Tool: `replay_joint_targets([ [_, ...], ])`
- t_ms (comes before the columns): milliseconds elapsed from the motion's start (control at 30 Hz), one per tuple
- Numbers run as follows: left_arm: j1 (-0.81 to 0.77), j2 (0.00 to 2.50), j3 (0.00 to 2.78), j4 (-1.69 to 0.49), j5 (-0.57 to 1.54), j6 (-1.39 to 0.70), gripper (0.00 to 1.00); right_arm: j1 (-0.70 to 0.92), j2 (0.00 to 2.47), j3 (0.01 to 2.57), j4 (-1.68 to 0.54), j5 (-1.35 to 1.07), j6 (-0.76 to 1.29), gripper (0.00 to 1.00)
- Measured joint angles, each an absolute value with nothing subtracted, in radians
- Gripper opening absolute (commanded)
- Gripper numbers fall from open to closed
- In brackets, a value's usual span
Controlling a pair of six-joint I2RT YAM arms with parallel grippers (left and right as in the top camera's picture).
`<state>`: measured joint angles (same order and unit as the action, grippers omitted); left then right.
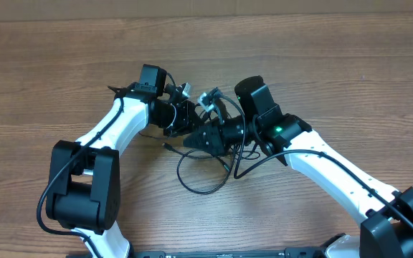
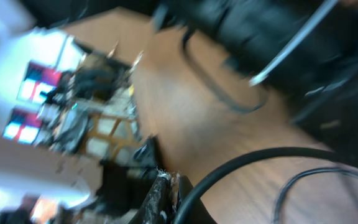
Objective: Untangle cables
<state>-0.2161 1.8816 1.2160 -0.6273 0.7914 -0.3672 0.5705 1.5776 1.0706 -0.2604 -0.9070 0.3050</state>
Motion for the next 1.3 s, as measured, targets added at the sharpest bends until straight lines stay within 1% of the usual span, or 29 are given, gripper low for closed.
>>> replay_joint_targets([
  [200,-0.216,1.882,1.216,-0.628,0.788,-0.366,0.07,0.561,1.578,1.071,-0.199,-0.719,0.396,0.04],
  [333,-0.216,1.882,1.216,-0.628,0.788,-0.366,0.08,0.559,1.578,1.071,-0.171,-0.653,0.426,0.04],
  [533,-0.216,1.882,1.216,-0.63,0.788,-0.363,0.08,0.546,1.577,1.07,0.04,-0.629,0.513,0.04],
  [567,-0.216,1.882,1.216,-0.631,0.788,-0.36,0.12,0.524,1.576,1.071,0.093,-0.629,0.561,0.04],
  [600,-0.216,1.882,1.216,-0.631,0.788,-0.356,0.19,0.514,1.576,1.07,0.106,-0.63,0.577,0.04],
  [633,-0.216,1.882,1.216,-0.632,0.787,-0.338,0.43,0.491,1.576,1.07,0.136,-0.651,0.609,0.04],
  [667,-0.216,1.882,1.216,-0.635,0.787,-0.327,0.56,0.478,1.576,1.07,0.15,-0.672,0.625,0.04],
  [733,-0.216,1.882,1.216,-0.646,0.784,-0.295,0.71,0.461,1.575,1.07,0.157,-0.722,0.648,0.04],
  [767,-0.216,1.882,1.216,-0.659,0.783,-0.273,0.76,0.459,1.575,1.071,0.147,-0.752,0.657,0.04],
  [833,-0.216,1.882,1.216,-0.67,0.781,-0.236,0.84,0.459,1.574,1.07,0.109,-0.789,0.666,0.04],
  [900,-0.216,1.882,1.216,-0.678,0.781,-0.201,0.9,0.458,1.57,1.07,0.072,-0.81,0.671,0.04],
  [1000,-0.208,1.882,1.216,-0.703,0.807,-0.134,0.94,0.453,1.54,1.07,0.001,-0.804,0.674,0.04],
  [1167,-0.187,1.882,1.216,-0.752,0.923,0.035,0.96,0.451,1.389,1.07,-0.144,-0.69,0.669,0.04],
  [1300,-0.187,1.881,1.216,-0.787,1.003,0.161,0.95,0.451,1.275,1.07,-0.169,-0.624,0.648,0.04],
])
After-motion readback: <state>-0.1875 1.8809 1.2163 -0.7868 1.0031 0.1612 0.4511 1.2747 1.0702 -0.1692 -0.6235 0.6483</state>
